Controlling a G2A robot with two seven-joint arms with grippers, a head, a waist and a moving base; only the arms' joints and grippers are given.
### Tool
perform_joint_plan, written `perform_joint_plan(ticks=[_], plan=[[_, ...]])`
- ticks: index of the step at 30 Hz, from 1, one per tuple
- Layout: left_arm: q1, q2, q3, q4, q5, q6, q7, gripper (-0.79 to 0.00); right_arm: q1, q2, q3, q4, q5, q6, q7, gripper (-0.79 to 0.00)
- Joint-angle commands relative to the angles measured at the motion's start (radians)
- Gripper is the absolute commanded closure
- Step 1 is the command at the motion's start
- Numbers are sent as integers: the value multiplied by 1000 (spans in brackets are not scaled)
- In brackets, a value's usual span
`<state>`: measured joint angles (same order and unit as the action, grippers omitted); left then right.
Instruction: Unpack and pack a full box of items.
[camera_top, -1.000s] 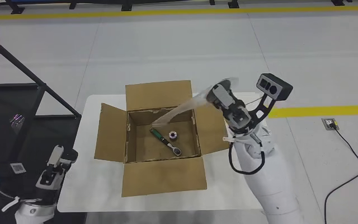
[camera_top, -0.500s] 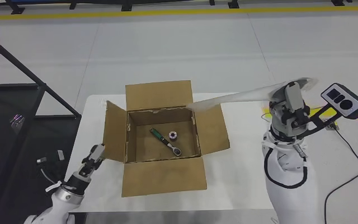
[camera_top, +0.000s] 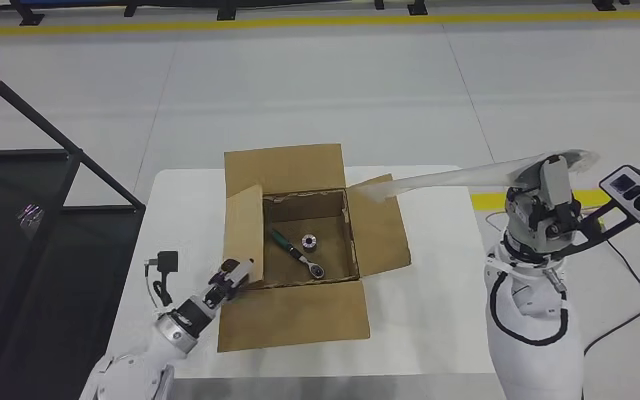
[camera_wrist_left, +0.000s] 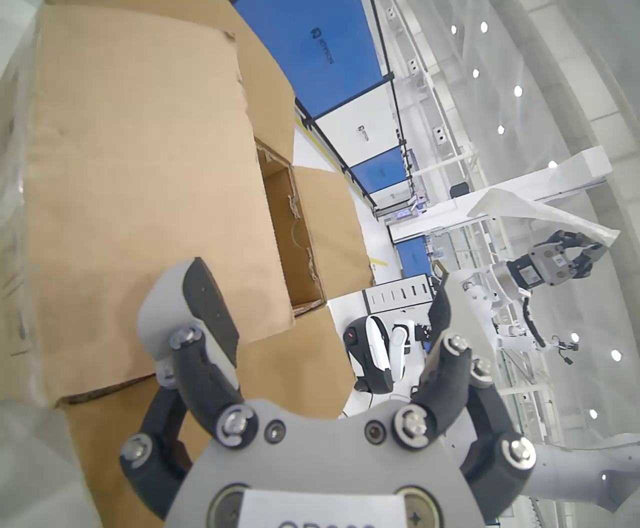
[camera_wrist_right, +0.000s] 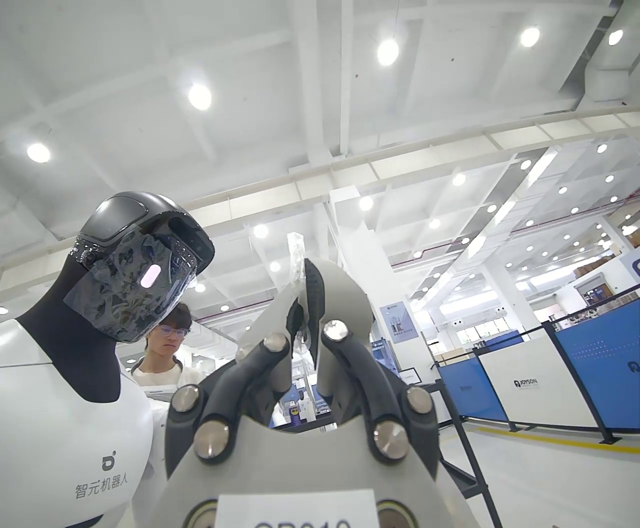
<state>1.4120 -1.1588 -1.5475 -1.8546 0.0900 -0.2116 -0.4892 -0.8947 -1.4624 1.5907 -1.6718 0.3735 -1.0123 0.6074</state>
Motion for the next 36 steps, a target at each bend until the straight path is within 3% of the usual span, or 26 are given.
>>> perform_joint_plan(ticks=[1,16,36], plan=[[-23,-1,23,24,21,26,4,-785,-3,1,2,2,4,0,2,0],[-84,-5,74,58,-19,178,-30,-785,-11,4,-6,16,31,0,22,0],[-121,0,74,107,30,205,-18,-785,-18,5,1,17,56,0,37,0]])
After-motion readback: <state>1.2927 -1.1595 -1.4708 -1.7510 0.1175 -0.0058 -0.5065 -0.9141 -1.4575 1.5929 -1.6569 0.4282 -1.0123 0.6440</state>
